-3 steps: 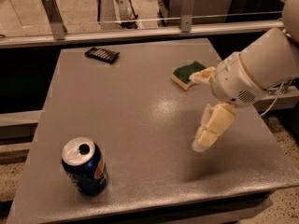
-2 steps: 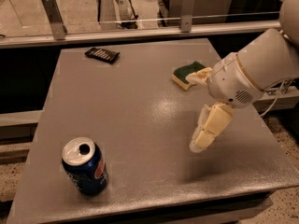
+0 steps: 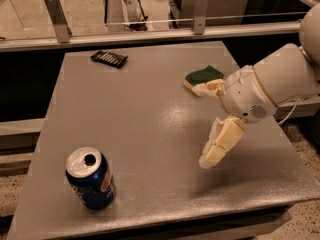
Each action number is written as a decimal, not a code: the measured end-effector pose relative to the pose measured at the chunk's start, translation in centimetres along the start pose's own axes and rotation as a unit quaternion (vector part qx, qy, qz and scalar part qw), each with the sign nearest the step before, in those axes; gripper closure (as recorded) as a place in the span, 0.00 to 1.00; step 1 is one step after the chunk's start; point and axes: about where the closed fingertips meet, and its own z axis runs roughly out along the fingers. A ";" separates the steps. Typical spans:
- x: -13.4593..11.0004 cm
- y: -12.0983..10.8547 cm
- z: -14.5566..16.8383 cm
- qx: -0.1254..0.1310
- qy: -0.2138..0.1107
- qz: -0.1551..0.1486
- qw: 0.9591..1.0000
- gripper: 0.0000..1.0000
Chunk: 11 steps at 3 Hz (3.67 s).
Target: Move pepsi can near rxbar chocolate
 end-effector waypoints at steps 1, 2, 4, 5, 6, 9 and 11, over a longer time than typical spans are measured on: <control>-1.7 2.5 2.1 -0.030 -0.060 -0.004 0.998 0.00; -4.8 5.0 5.0 -0.052 -0.114 -0.017 0.992 0.00; -11.0 8.0 12.5 -0.085 -0.217 -0.023 0.972 0.00; -12.6 8.8 13.7 -0.094 -0.238 -0.016 0.967 0.00; -14.3 9.9 13.9 -0.103 -0.254 -0.010 0.962 0.00; -15.6 11.1 12.8 -0.090 -0.274 0.002 0.958 0.64; -14.4 6.5 5.7 -0.006 -0.234 -0.027 0.972 1.00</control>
Offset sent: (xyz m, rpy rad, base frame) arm -0.0659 0.1292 -0.0092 0.3742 0.0395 0.1761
